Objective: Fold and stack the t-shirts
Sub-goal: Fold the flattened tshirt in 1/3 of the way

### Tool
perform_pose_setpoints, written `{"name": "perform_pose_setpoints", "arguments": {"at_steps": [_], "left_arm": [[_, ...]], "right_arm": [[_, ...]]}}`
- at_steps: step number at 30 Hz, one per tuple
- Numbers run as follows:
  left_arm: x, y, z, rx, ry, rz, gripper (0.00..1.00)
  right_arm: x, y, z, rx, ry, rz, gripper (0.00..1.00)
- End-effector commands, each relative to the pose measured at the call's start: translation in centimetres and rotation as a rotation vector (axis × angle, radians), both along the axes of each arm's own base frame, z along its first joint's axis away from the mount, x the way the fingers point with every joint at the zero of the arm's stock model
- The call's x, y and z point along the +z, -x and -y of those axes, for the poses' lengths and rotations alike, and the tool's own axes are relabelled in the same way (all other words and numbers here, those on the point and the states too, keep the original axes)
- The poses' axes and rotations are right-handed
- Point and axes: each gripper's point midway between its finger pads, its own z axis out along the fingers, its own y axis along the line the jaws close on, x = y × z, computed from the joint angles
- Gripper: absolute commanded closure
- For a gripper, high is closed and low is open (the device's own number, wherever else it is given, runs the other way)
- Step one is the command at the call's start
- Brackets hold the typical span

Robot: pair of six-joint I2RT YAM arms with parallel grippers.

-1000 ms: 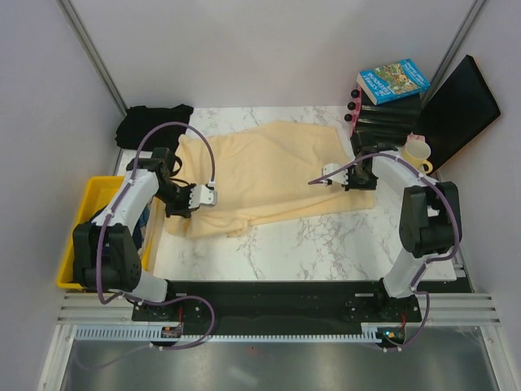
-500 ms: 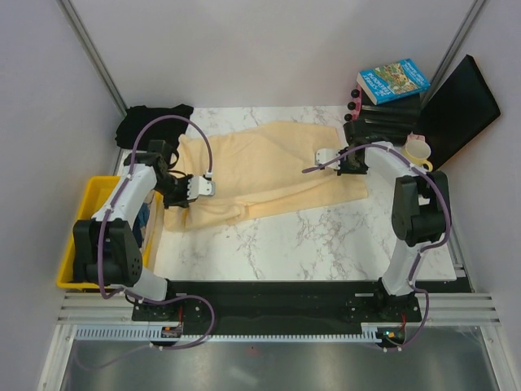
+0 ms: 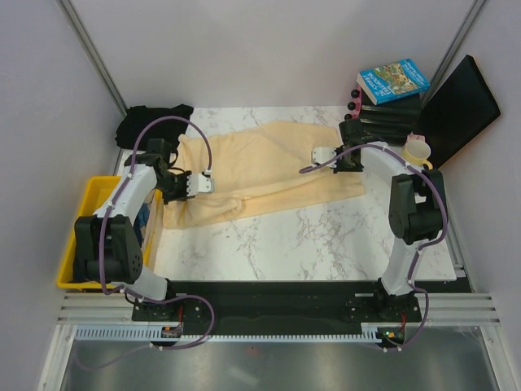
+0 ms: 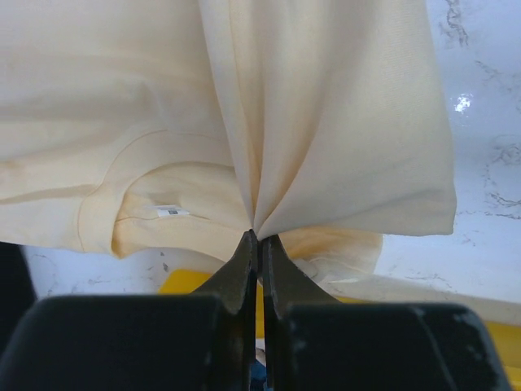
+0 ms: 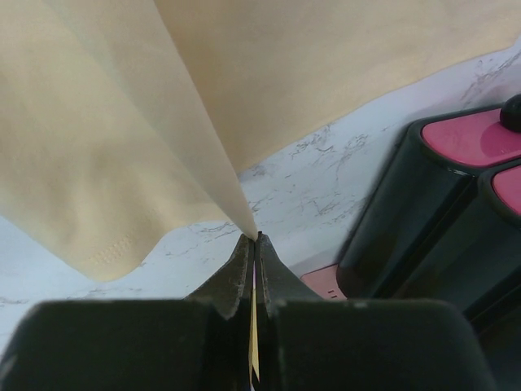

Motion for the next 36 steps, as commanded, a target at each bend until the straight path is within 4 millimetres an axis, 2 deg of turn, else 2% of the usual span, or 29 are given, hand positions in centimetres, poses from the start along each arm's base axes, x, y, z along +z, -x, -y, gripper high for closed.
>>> {"name": "perform_pose_setpoints", "arguments": {"at_steps": [1,12,17,18,19,20,21,22,24,25,27,28,29,31,32,36], "left_arm": [[-0.5,-1.0,-0.7,0.028,-0.021,0.021,0.98],[-0.9,-2.0,-0.8,0.035,-0.028,0.044,0.98],[-1.2,-2.1,-0.9,0.04,-0.032,0.044,0.98],[-1.2,-2.1,-0.9,0.042,-0.031,0.042,0.98],[-1.2,-2.1,-0.9,0.044,-0.035,0.045,0.98],[-1.4,-2.2,-1.1,0.049,-0.037,0.041,0.96],[-1.5,-2.2,-1.2,0.052,-0.043,0.039,0.85],[-1.5,-2.1,-1.3,0.062,-0.05,0.035,0.8],[-1.8,-2.2,-1.6,0.074,-0.062,0.031,0.68],[-2.0,-2.2,-1.9,0.091,-0.073,0.032,0.67],[-1.7,-3.2,-3.4,0.159,-0.094,0.089,0.57],[-2.1,-3.2,-3.6,0.17,-0.103,0.097,0.36],[-1.7,-4.0,-3.8,0.176,-0.11,0.147,0.16],[-2.0,-4.0,-4.3,0.194,-0.131,0.16,0.1],[-1.9,-4.3,-4.4,0.198,-0.132,0.178,0.01],[-1.7,-4.9,-4.8,0.261,-0.135,0.206,0.0]], "right_arm": [[0.6,-1.5,0.0,-0.02,0.009,0.052,1.0],[0.0,-1.8,-0.2,-0.045,0.015,0.074,1.0],[-0.6,-1.9,-0.6,-0.066,0.013,0.081,0.89],[-0.6,-2.0,-0.7,-0.067,0.012,0.091,0.85],[-0.7,-2.0,-0.8,-0.068,0.01,0.091,0.68],[-0.8,-2.0,-0.9,-0.075,0.008,0.095,0.58],[-0.7,-2.2,-0.9,-0.081,0.01,0.11,0.5],[-0.7,-2.3,-0.9,-0.083,0.01,0.114,0.4],[-0.6,-2.8,-0.7,-0.117,0.015,0.143,0.35],[-0.5,-2.9,-0.6,-0.13,0.015,0.155,0.33],[-0.2,-3.1,-0.3,-0.166,0.014,0.178,0.32],[-0.1,-3.2,-0.3,-0.173,0.013,0.186,0.32],[0.0,-3.2,-0.3,-0.182,0.007,0.197,0.32],[0.3,-3.0,-0.3,-0.191,-0.003,0.204,0.32],[0.5,-2.8,-0.4,-0.189,-0.008,0.207,0.32],[1.5,-2.0,-0.9,-0.187,-0.034,0.212,0.31]]}}
